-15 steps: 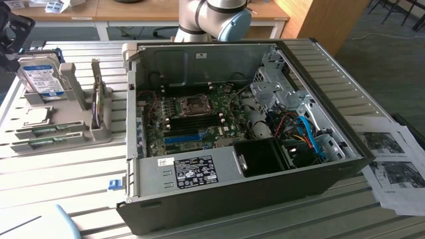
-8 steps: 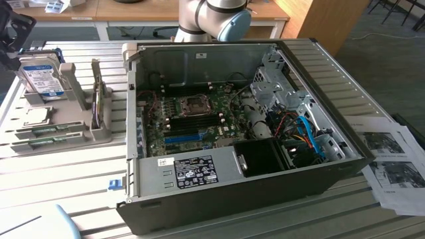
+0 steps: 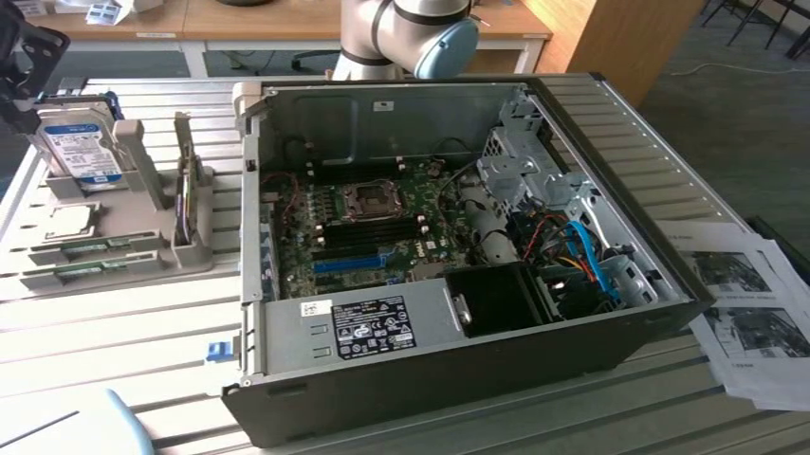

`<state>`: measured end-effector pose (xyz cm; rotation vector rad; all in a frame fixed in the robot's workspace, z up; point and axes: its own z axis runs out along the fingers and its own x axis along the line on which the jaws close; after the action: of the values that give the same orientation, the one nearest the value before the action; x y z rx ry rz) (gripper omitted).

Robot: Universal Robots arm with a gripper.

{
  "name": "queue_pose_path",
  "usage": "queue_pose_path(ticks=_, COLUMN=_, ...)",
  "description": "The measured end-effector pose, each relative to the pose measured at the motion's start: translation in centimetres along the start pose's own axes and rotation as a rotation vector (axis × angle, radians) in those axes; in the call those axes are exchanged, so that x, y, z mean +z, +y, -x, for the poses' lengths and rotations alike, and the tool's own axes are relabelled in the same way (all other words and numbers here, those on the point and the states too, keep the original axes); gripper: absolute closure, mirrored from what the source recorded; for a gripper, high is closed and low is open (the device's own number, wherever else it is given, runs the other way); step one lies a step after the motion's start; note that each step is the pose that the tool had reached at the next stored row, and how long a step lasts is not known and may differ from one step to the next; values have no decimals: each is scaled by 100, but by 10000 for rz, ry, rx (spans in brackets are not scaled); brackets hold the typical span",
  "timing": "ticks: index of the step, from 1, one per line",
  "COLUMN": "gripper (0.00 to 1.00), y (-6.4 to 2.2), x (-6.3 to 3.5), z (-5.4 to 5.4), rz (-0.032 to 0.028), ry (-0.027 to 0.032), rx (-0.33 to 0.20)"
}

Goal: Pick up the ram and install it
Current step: 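Reach for the ram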

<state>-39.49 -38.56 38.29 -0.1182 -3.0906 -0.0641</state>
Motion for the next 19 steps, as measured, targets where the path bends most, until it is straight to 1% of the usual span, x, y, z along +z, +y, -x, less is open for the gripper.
queue_pose_path(ticks=11, gripper=91, y=-1, x=29, z=1, rz=0, ry=0, rx=-1)
queue_pose_path(ticks=19, gripper=91, y=-2, x=32, z=2, rz=-1, ry=1, rx=-26)
